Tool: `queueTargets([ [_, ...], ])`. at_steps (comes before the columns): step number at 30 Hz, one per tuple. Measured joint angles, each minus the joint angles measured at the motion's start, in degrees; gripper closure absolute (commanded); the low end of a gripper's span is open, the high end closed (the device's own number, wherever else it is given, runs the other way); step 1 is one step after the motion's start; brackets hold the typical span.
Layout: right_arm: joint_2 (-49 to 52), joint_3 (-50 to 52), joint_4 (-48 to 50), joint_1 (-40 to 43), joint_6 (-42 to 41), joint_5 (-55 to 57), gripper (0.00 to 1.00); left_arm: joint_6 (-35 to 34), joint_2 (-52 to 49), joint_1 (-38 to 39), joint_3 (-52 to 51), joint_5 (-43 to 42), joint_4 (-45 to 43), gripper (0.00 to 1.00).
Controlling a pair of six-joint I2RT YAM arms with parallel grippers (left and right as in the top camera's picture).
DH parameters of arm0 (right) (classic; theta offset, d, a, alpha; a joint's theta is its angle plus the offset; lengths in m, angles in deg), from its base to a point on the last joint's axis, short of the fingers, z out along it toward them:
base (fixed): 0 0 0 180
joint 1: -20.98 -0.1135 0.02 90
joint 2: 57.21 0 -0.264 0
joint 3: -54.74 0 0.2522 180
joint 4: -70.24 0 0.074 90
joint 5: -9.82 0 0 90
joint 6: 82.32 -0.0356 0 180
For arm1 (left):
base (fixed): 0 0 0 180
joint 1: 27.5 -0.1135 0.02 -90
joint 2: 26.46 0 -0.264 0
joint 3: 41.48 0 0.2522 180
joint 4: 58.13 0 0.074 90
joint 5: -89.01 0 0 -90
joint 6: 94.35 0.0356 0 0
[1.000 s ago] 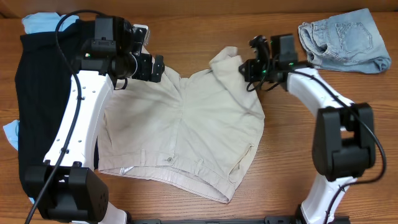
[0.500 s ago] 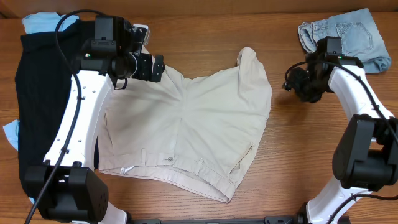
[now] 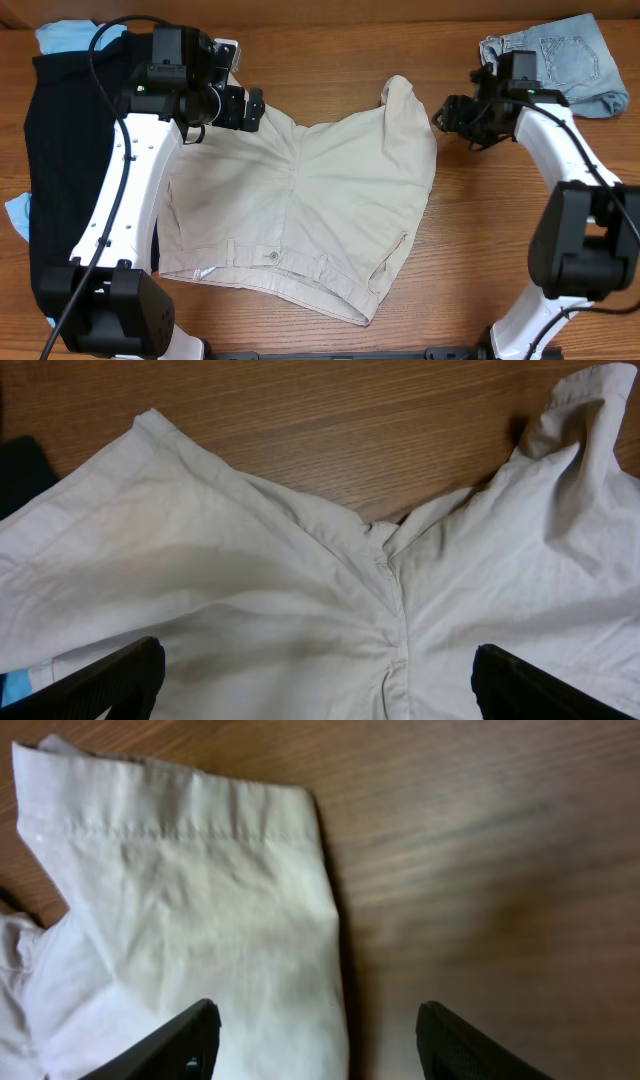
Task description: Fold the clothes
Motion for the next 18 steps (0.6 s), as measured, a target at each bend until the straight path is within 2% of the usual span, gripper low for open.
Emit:
queueTargets([
  [10, 8.3, 0.1, 6.7, -2.1, 0.7, 0.0, 0.47, 0.0, 0.0, 0.0, 0.0, 0.0, 0.4, 0.00],
  [18, 8.4, 0.2, 9.7, -2.1, 1.0, 0.0, 0.81, 0.0, 0.0, 0.0, 0.0, 0.0, 0.7, 0.00],
])
